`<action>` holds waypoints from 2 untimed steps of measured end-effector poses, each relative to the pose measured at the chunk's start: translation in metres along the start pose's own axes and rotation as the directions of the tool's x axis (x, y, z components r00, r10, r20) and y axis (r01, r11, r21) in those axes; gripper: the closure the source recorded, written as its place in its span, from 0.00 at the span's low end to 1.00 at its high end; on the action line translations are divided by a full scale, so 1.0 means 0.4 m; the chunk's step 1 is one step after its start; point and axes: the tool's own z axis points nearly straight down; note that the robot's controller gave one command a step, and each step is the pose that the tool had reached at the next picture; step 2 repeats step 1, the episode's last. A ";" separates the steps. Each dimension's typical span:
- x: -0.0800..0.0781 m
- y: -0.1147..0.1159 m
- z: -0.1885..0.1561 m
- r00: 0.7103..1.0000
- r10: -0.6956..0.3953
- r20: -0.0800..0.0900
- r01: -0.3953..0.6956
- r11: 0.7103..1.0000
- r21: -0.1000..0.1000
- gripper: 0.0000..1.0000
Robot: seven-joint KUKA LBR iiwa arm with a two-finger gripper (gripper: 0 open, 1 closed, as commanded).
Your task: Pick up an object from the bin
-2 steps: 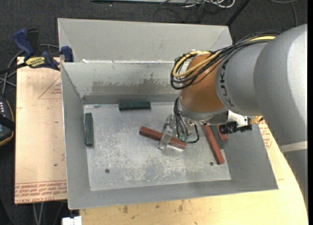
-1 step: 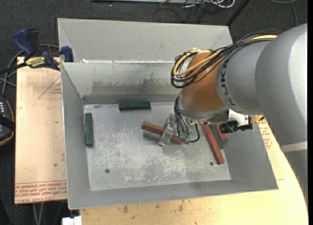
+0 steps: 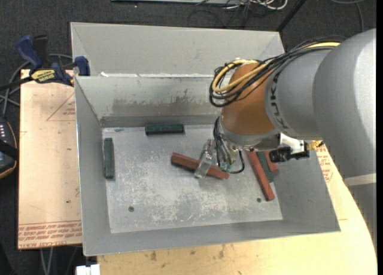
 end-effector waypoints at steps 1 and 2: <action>-0.001 0.002 -0.036 1.000 -0.001 0.001 0.001 1.000 -0.001 1.00; -0.001 0.002 -0.036 1.000 -0.001 0.001 0.001 1.000 -0.001 1.00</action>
Offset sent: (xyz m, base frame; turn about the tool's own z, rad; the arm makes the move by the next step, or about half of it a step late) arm 0.0000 0.0003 0.0141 0.0000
